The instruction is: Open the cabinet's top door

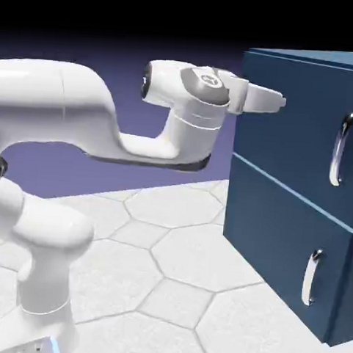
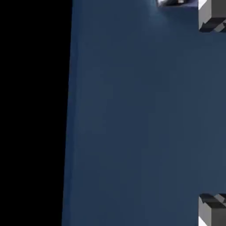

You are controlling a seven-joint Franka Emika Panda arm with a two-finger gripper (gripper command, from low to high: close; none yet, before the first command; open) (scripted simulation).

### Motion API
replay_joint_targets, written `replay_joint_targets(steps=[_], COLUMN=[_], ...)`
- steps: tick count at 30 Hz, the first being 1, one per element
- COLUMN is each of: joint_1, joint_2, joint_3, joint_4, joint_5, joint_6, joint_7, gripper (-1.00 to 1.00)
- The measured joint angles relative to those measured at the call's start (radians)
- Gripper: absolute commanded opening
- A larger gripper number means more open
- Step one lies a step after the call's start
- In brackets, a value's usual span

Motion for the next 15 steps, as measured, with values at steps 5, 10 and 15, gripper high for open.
replay_joint_targets(steps=[5,10,15], joint_1=[0.087,0.174,0.261], joint_2=[-0.034,-0.068,-0.101], joint_3=[-0.096,-0.193,-0.289], joint_4=[0.052,0.105,0.157], joint_5=[-0.217,-0.435,-0.652], joint_6=[-0.005,-0.011,-0.016], joint_7=[0.149,0.298,0.448], gripper=[1.00,1.00,1.00])
